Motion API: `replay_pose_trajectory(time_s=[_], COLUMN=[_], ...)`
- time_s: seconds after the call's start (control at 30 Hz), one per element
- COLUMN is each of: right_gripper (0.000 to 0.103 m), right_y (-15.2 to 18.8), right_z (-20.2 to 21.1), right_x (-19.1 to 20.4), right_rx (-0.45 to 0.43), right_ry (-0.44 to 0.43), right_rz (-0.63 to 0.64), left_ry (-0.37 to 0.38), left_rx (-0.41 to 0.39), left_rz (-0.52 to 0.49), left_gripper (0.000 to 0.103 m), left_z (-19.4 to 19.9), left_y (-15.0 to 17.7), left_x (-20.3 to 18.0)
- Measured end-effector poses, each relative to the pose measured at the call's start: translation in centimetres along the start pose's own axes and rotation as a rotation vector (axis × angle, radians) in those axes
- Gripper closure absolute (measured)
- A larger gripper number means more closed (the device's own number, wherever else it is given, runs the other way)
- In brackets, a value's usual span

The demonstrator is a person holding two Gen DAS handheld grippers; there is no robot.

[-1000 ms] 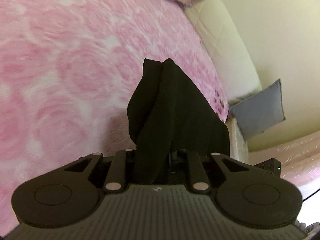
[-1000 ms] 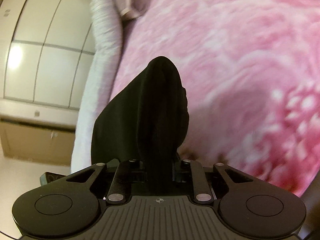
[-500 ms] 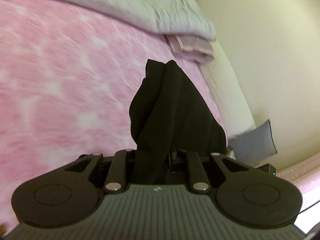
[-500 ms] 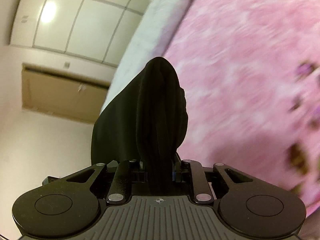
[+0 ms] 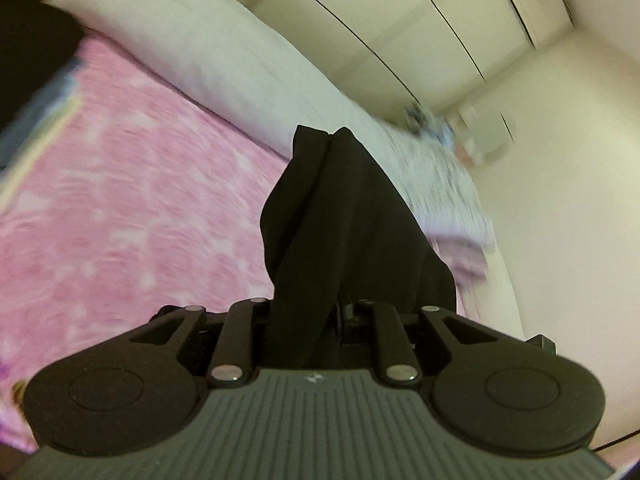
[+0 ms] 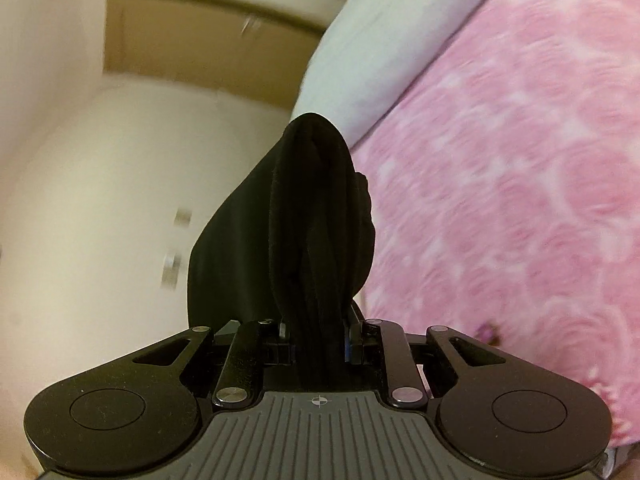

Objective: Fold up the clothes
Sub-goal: 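Lift the black pants with both tools and carry them toward the clothes stack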

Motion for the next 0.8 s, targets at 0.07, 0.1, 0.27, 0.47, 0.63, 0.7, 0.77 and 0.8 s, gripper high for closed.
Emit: replay_pose_trajectory(time_s=[0.07,0.1,0.27,0.47,0.63,0.7,0.77,0.8], right_gripper=[0.085,0.085,0.085,0.085,0.085,0.085,0.084,0.084], right_y=[1.2,1.6,3.5,3.8,4.3,4.5,4.3,4.1], right_z=[-2.1,-2.8,-6.5,-12.5,-19.7,-22.9,-25.9,-27.3], right_x=[1.6,2.2,4.9,8.2,10.8,11.8,13.1,13.9], right_rx=[0.058,0.082,0.174,0.200,0.172,0.155,0.138,0.128], right_ry=[-0.004,-0.009,-0.028,-0.038,-0.053,-0.065,-0.065,-0.061], right_rz=[0.034,0.045,0.108,0.128,0.096,0.071,0.038,0.037], left_ry=[-0.023,-0.034,-0.053,-0.047,-0.047,-0.045,-0.048,-0.049], left_rx=[-0.045,-0.067,-0.148,-0.195,-0.177,-0.165,-0.148,-0.140], left_rz=[0.043,0.061,0.131,0.138,0.083,0.062,0.050,0.045], left_gripper=[0.088,0.088,0.088,0.088,0.088,0.088,0.088,0.088], left_z=[2.2,3.3,7.2,11.0,13.6,14.5,15.2,15.6], left_y=[0.0,0.1,-0.3,-3.8,-9.1,-11.5,-13.9,-15.1], left_x=[1.4,2.0,5.0,9.2,15.2,17.6,19.5,20.4])
Point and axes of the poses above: each gripper's, at about its wrist camera, not at the fingertips, and z roughly against the way its jaws point, x to its left, y to its underside, the point moved 8 cm from there along -z, roughly the way its jaws point, and after that the axes turned 6 degrees about x, right-handed, at the moved point
